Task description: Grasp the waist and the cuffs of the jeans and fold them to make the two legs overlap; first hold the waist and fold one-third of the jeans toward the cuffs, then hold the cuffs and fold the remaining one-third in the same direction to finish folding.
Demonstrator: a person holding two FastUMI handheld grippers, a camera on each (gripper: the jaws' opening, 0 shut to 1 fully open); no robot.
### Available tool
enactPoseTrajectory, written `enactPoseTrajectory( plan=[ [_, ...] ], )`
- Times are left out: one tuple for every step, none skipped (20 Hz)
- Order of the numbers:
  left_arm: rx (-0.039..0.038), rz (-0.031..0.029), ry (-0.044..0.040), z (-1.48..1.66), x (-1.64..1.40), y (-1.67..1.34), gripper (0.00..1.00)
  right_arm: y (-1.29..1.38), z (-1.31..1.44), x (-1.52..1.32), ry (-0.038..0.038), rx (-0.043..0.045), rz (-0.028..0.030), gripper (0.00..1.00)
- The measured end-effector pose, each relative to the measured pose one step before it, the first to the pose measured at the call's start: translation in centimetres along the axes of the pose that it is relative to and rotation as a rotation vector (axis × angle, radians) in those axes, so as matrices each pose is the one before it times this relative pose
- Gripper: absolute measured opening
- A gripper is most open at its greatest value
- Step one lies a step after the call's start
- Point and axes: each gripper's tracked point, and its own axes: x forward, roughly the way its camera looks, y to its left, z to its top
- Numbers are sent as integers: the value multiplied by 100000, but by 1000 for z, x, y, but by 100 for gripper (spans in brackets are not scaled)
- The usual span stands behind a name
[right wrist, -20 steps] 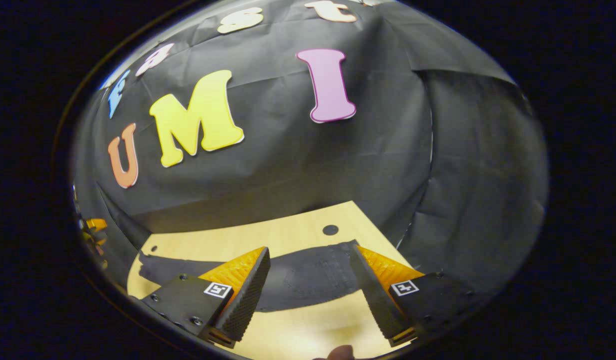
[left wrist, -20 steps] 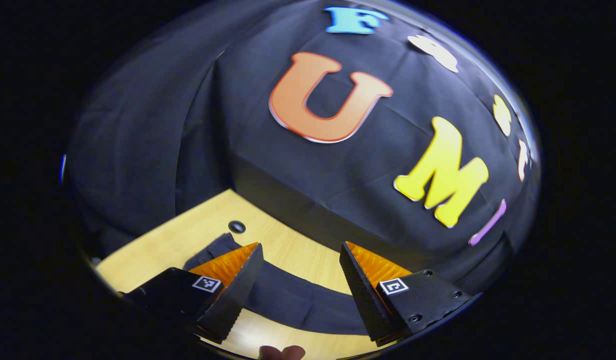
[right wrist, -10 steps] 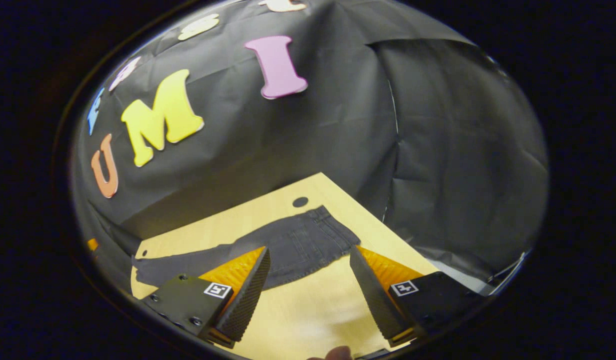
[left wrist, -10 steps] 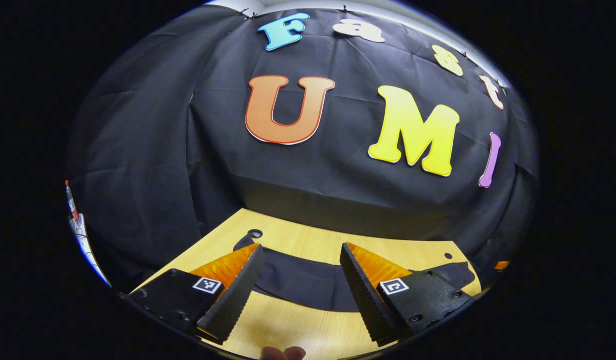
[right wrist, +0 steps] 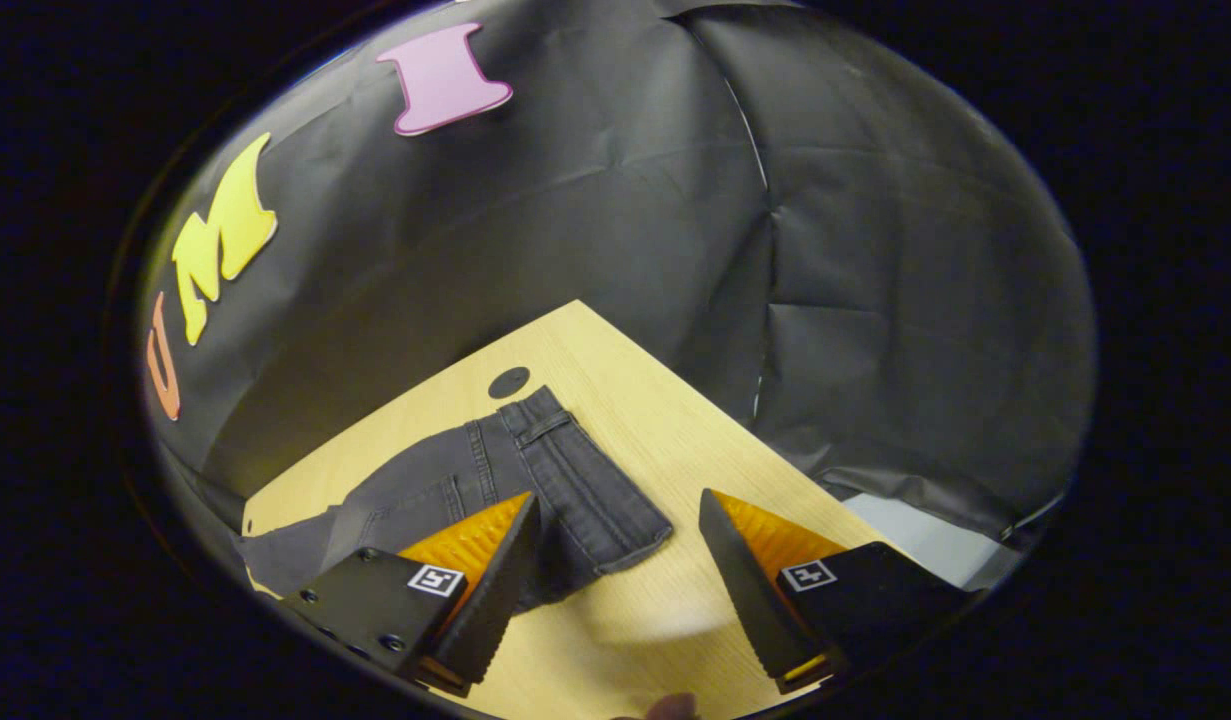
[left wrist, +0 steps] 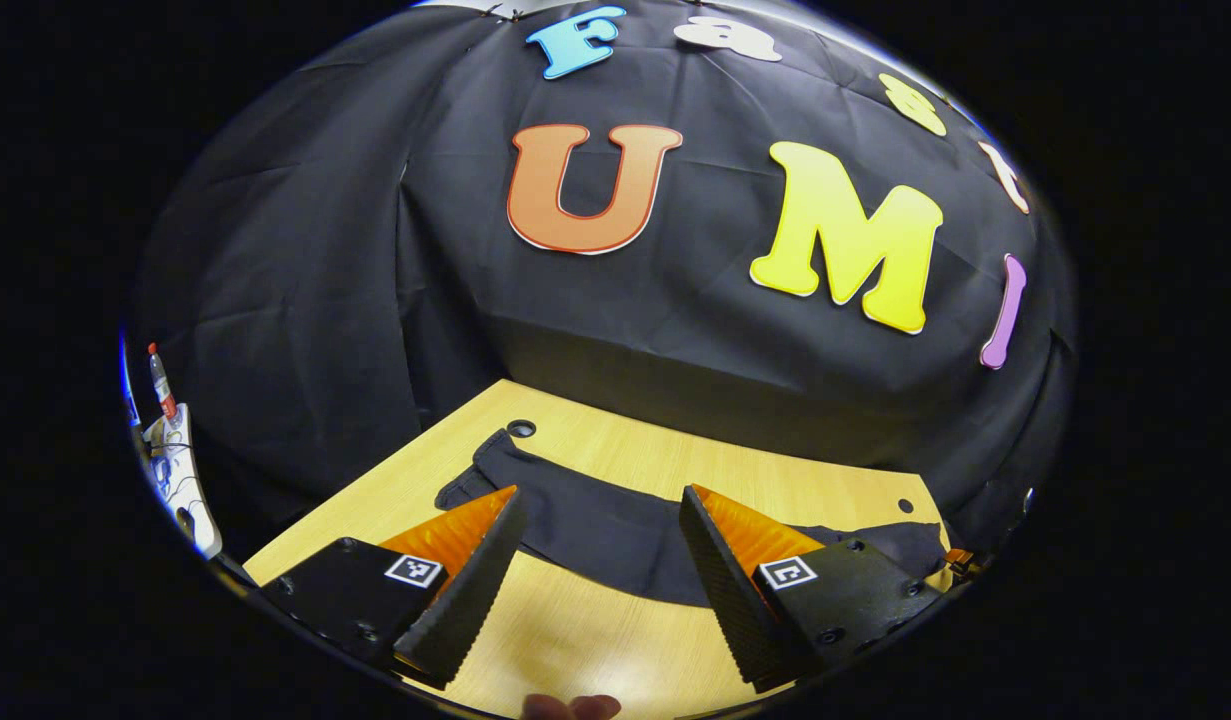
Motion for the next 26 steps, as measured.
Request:
enactPoseTrajectory(
  plan=[
    [91, 711, 527, -139, -180, -273, 99, 162, -215, 709, 824, -237, 799, 99],
    [-284, 67, 789, -244, -53, -213, 99, 138, -600, 511, 1708, -607, 792, 99],
    [-219, 6, 835, -431, -138, -306, 99, 492, -4, 128, 421, -1747, 737, 99],
    [-56, 405, 801, -361, 59, -80, 99, 82, -187, 414, -170, -3496, -595, 92],
    [-368, -91, 1123, -353, 122, -151, 99, 81, -190, 127, -158, -3187, -318, 91],
    [-528, -212, 1262, -380, -51, -160, 99, -63, -91, 346, -601, -3680, -398, 96],
    [-638, -275, 826, -387, 39, -114, 99, 134, -234, -256, 655, -2076, 2240, 88],
    [-532, 13, 350, -177, 67, 7, 99, 221, 277, -72, 175, 248, 301, 77],
    [-916, 83, 598, -199, 2, 166, 99, 272, -331, 305, 470, 480, 1867, 72],
    [-1246, -157, 447, -112, 29, 62, 99, 189, -31, -138, 653, -252, -410, 55],
    [-1086, 97, 400, 17, 3, 174, 99, 73, -11, 254, 142, -1727, -317, 38],
    [-667, 331, 246, -150, -45, 328, 99, 215, -4, -63, 926, -2157, -745, 36],
    [-521, 296, -109, 77, -1, 398, 99, 119, 397, -239, 432, -755, -1680, 34],
    [-460, 125, -329, 224, -65, 353, 99, 256, 314, -772, 674, -219, -1743, 23],
    [-690, 297, -446, 182, -43, 527, 99, 276, 467, -388, 523, 656, -327, 12],
    [-976, -78, -589, 96, -85, 380, 99, 314, 672, -712, -50, 1725, 452, 12],
    [-1420, 208, -426, 243, -29, 578, 99, 379, 957, -863, -771, 2325, 826, 12],
    [-1934, -326, -26, 31, -12, 487, 99, 643, 722, -973, -726, 1445, 913, 12],
    [-2201, -65, -306, 84, -186, 502, 99, 814, 766, -1233, -1426, 57, 1041, 12],
    [-1961, -18, -429, 74, -67, 498, 99, 854, 879, -1219, -1953, -1336, 937, 15],
    [-1540, -294, -674, 138, 36, 318, 99, 988, 939, -1606, -1970, -1537, 1446, 11],
    [-971, -73, -750, 161, -157, 339, 99, 1428, 878, -1321, -1051, -1185, 1092, 12],
    [-1559, -53, -336, 9, -180, 596, 99, 1436, 874, -963, -512, -727, 1255, 12],
    [-1960, -563, -113, 82, -302, 518, 99, 1892, 734, -1112, -210, -1224, 1722, 11],
    [-1968, 318, -374, 190, -225, 681, 99, 1651, 855, -760, -1274, -1685, 1519, 7],
    [-1707, 126, -461, 67, -296, 582, 99, 2112, 879, -1087, -2017, -2087, 1837, 11]
  ],
)
